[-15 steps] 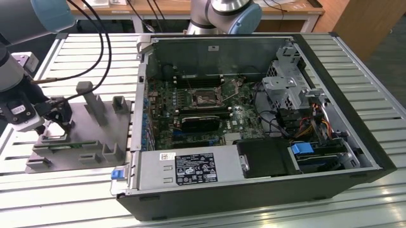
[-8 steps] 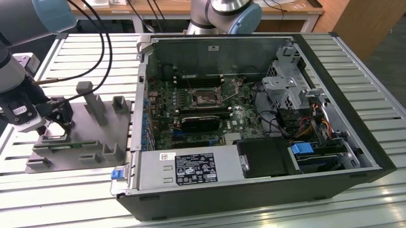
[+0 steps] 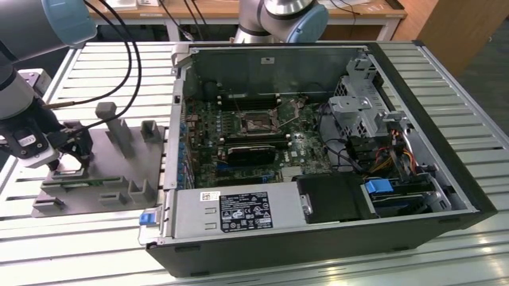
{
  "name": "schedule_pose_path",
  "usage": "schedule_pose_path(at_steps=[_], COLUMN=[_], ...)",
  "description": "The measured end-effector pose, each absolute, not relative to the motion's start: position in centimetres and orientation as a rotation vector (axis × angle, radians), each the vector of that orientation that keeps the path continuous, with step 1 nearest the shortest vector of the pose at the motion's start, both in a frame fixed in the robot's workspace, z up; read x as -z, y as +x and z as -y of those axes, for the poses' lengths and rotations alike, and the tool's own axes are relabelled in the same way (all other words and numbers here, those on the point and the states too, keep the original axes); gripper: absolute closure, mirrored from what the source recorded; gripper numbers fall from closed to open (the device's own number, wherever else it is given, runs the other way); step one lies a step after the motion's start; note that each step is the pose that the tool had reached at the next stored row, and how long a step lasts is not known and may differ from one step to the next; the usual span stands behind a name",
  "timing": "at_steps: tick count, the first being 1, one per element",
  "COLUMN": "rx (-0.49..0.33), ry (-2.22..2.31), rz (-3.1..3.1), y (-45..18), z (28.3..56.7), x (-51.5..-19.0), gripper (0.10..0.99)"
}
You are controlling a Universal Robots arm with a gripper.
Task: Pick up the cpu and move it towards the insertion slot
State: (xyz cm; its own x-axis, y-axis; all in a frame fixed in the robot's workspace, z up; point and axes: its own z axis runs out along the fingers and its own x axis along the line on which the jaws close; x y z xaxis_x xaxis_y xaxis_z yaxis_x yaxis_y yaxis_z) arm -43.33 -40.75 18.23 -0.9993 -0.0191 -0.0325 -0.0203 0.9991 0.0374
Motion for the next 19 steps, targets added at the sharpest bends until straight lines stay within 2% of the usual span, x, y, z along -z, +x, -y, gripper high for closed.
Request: schedule_pose_path(at_steps=[9,10,12,19], rx=[-0.059,-0.059,-0.059,-0.059], ry=[-0.031,-0.031,-0.031,-0.031], rz=[-3.109,-3.109,-3.109,-3.109], y=[-43.33,-43.33,-43.33,-43.33], z=[40.75,40.75,40.75,40.75], x=[-18.21,-18.21,-18.21,-18.58], gripper=[0.451,0.518,0.545,0.545])
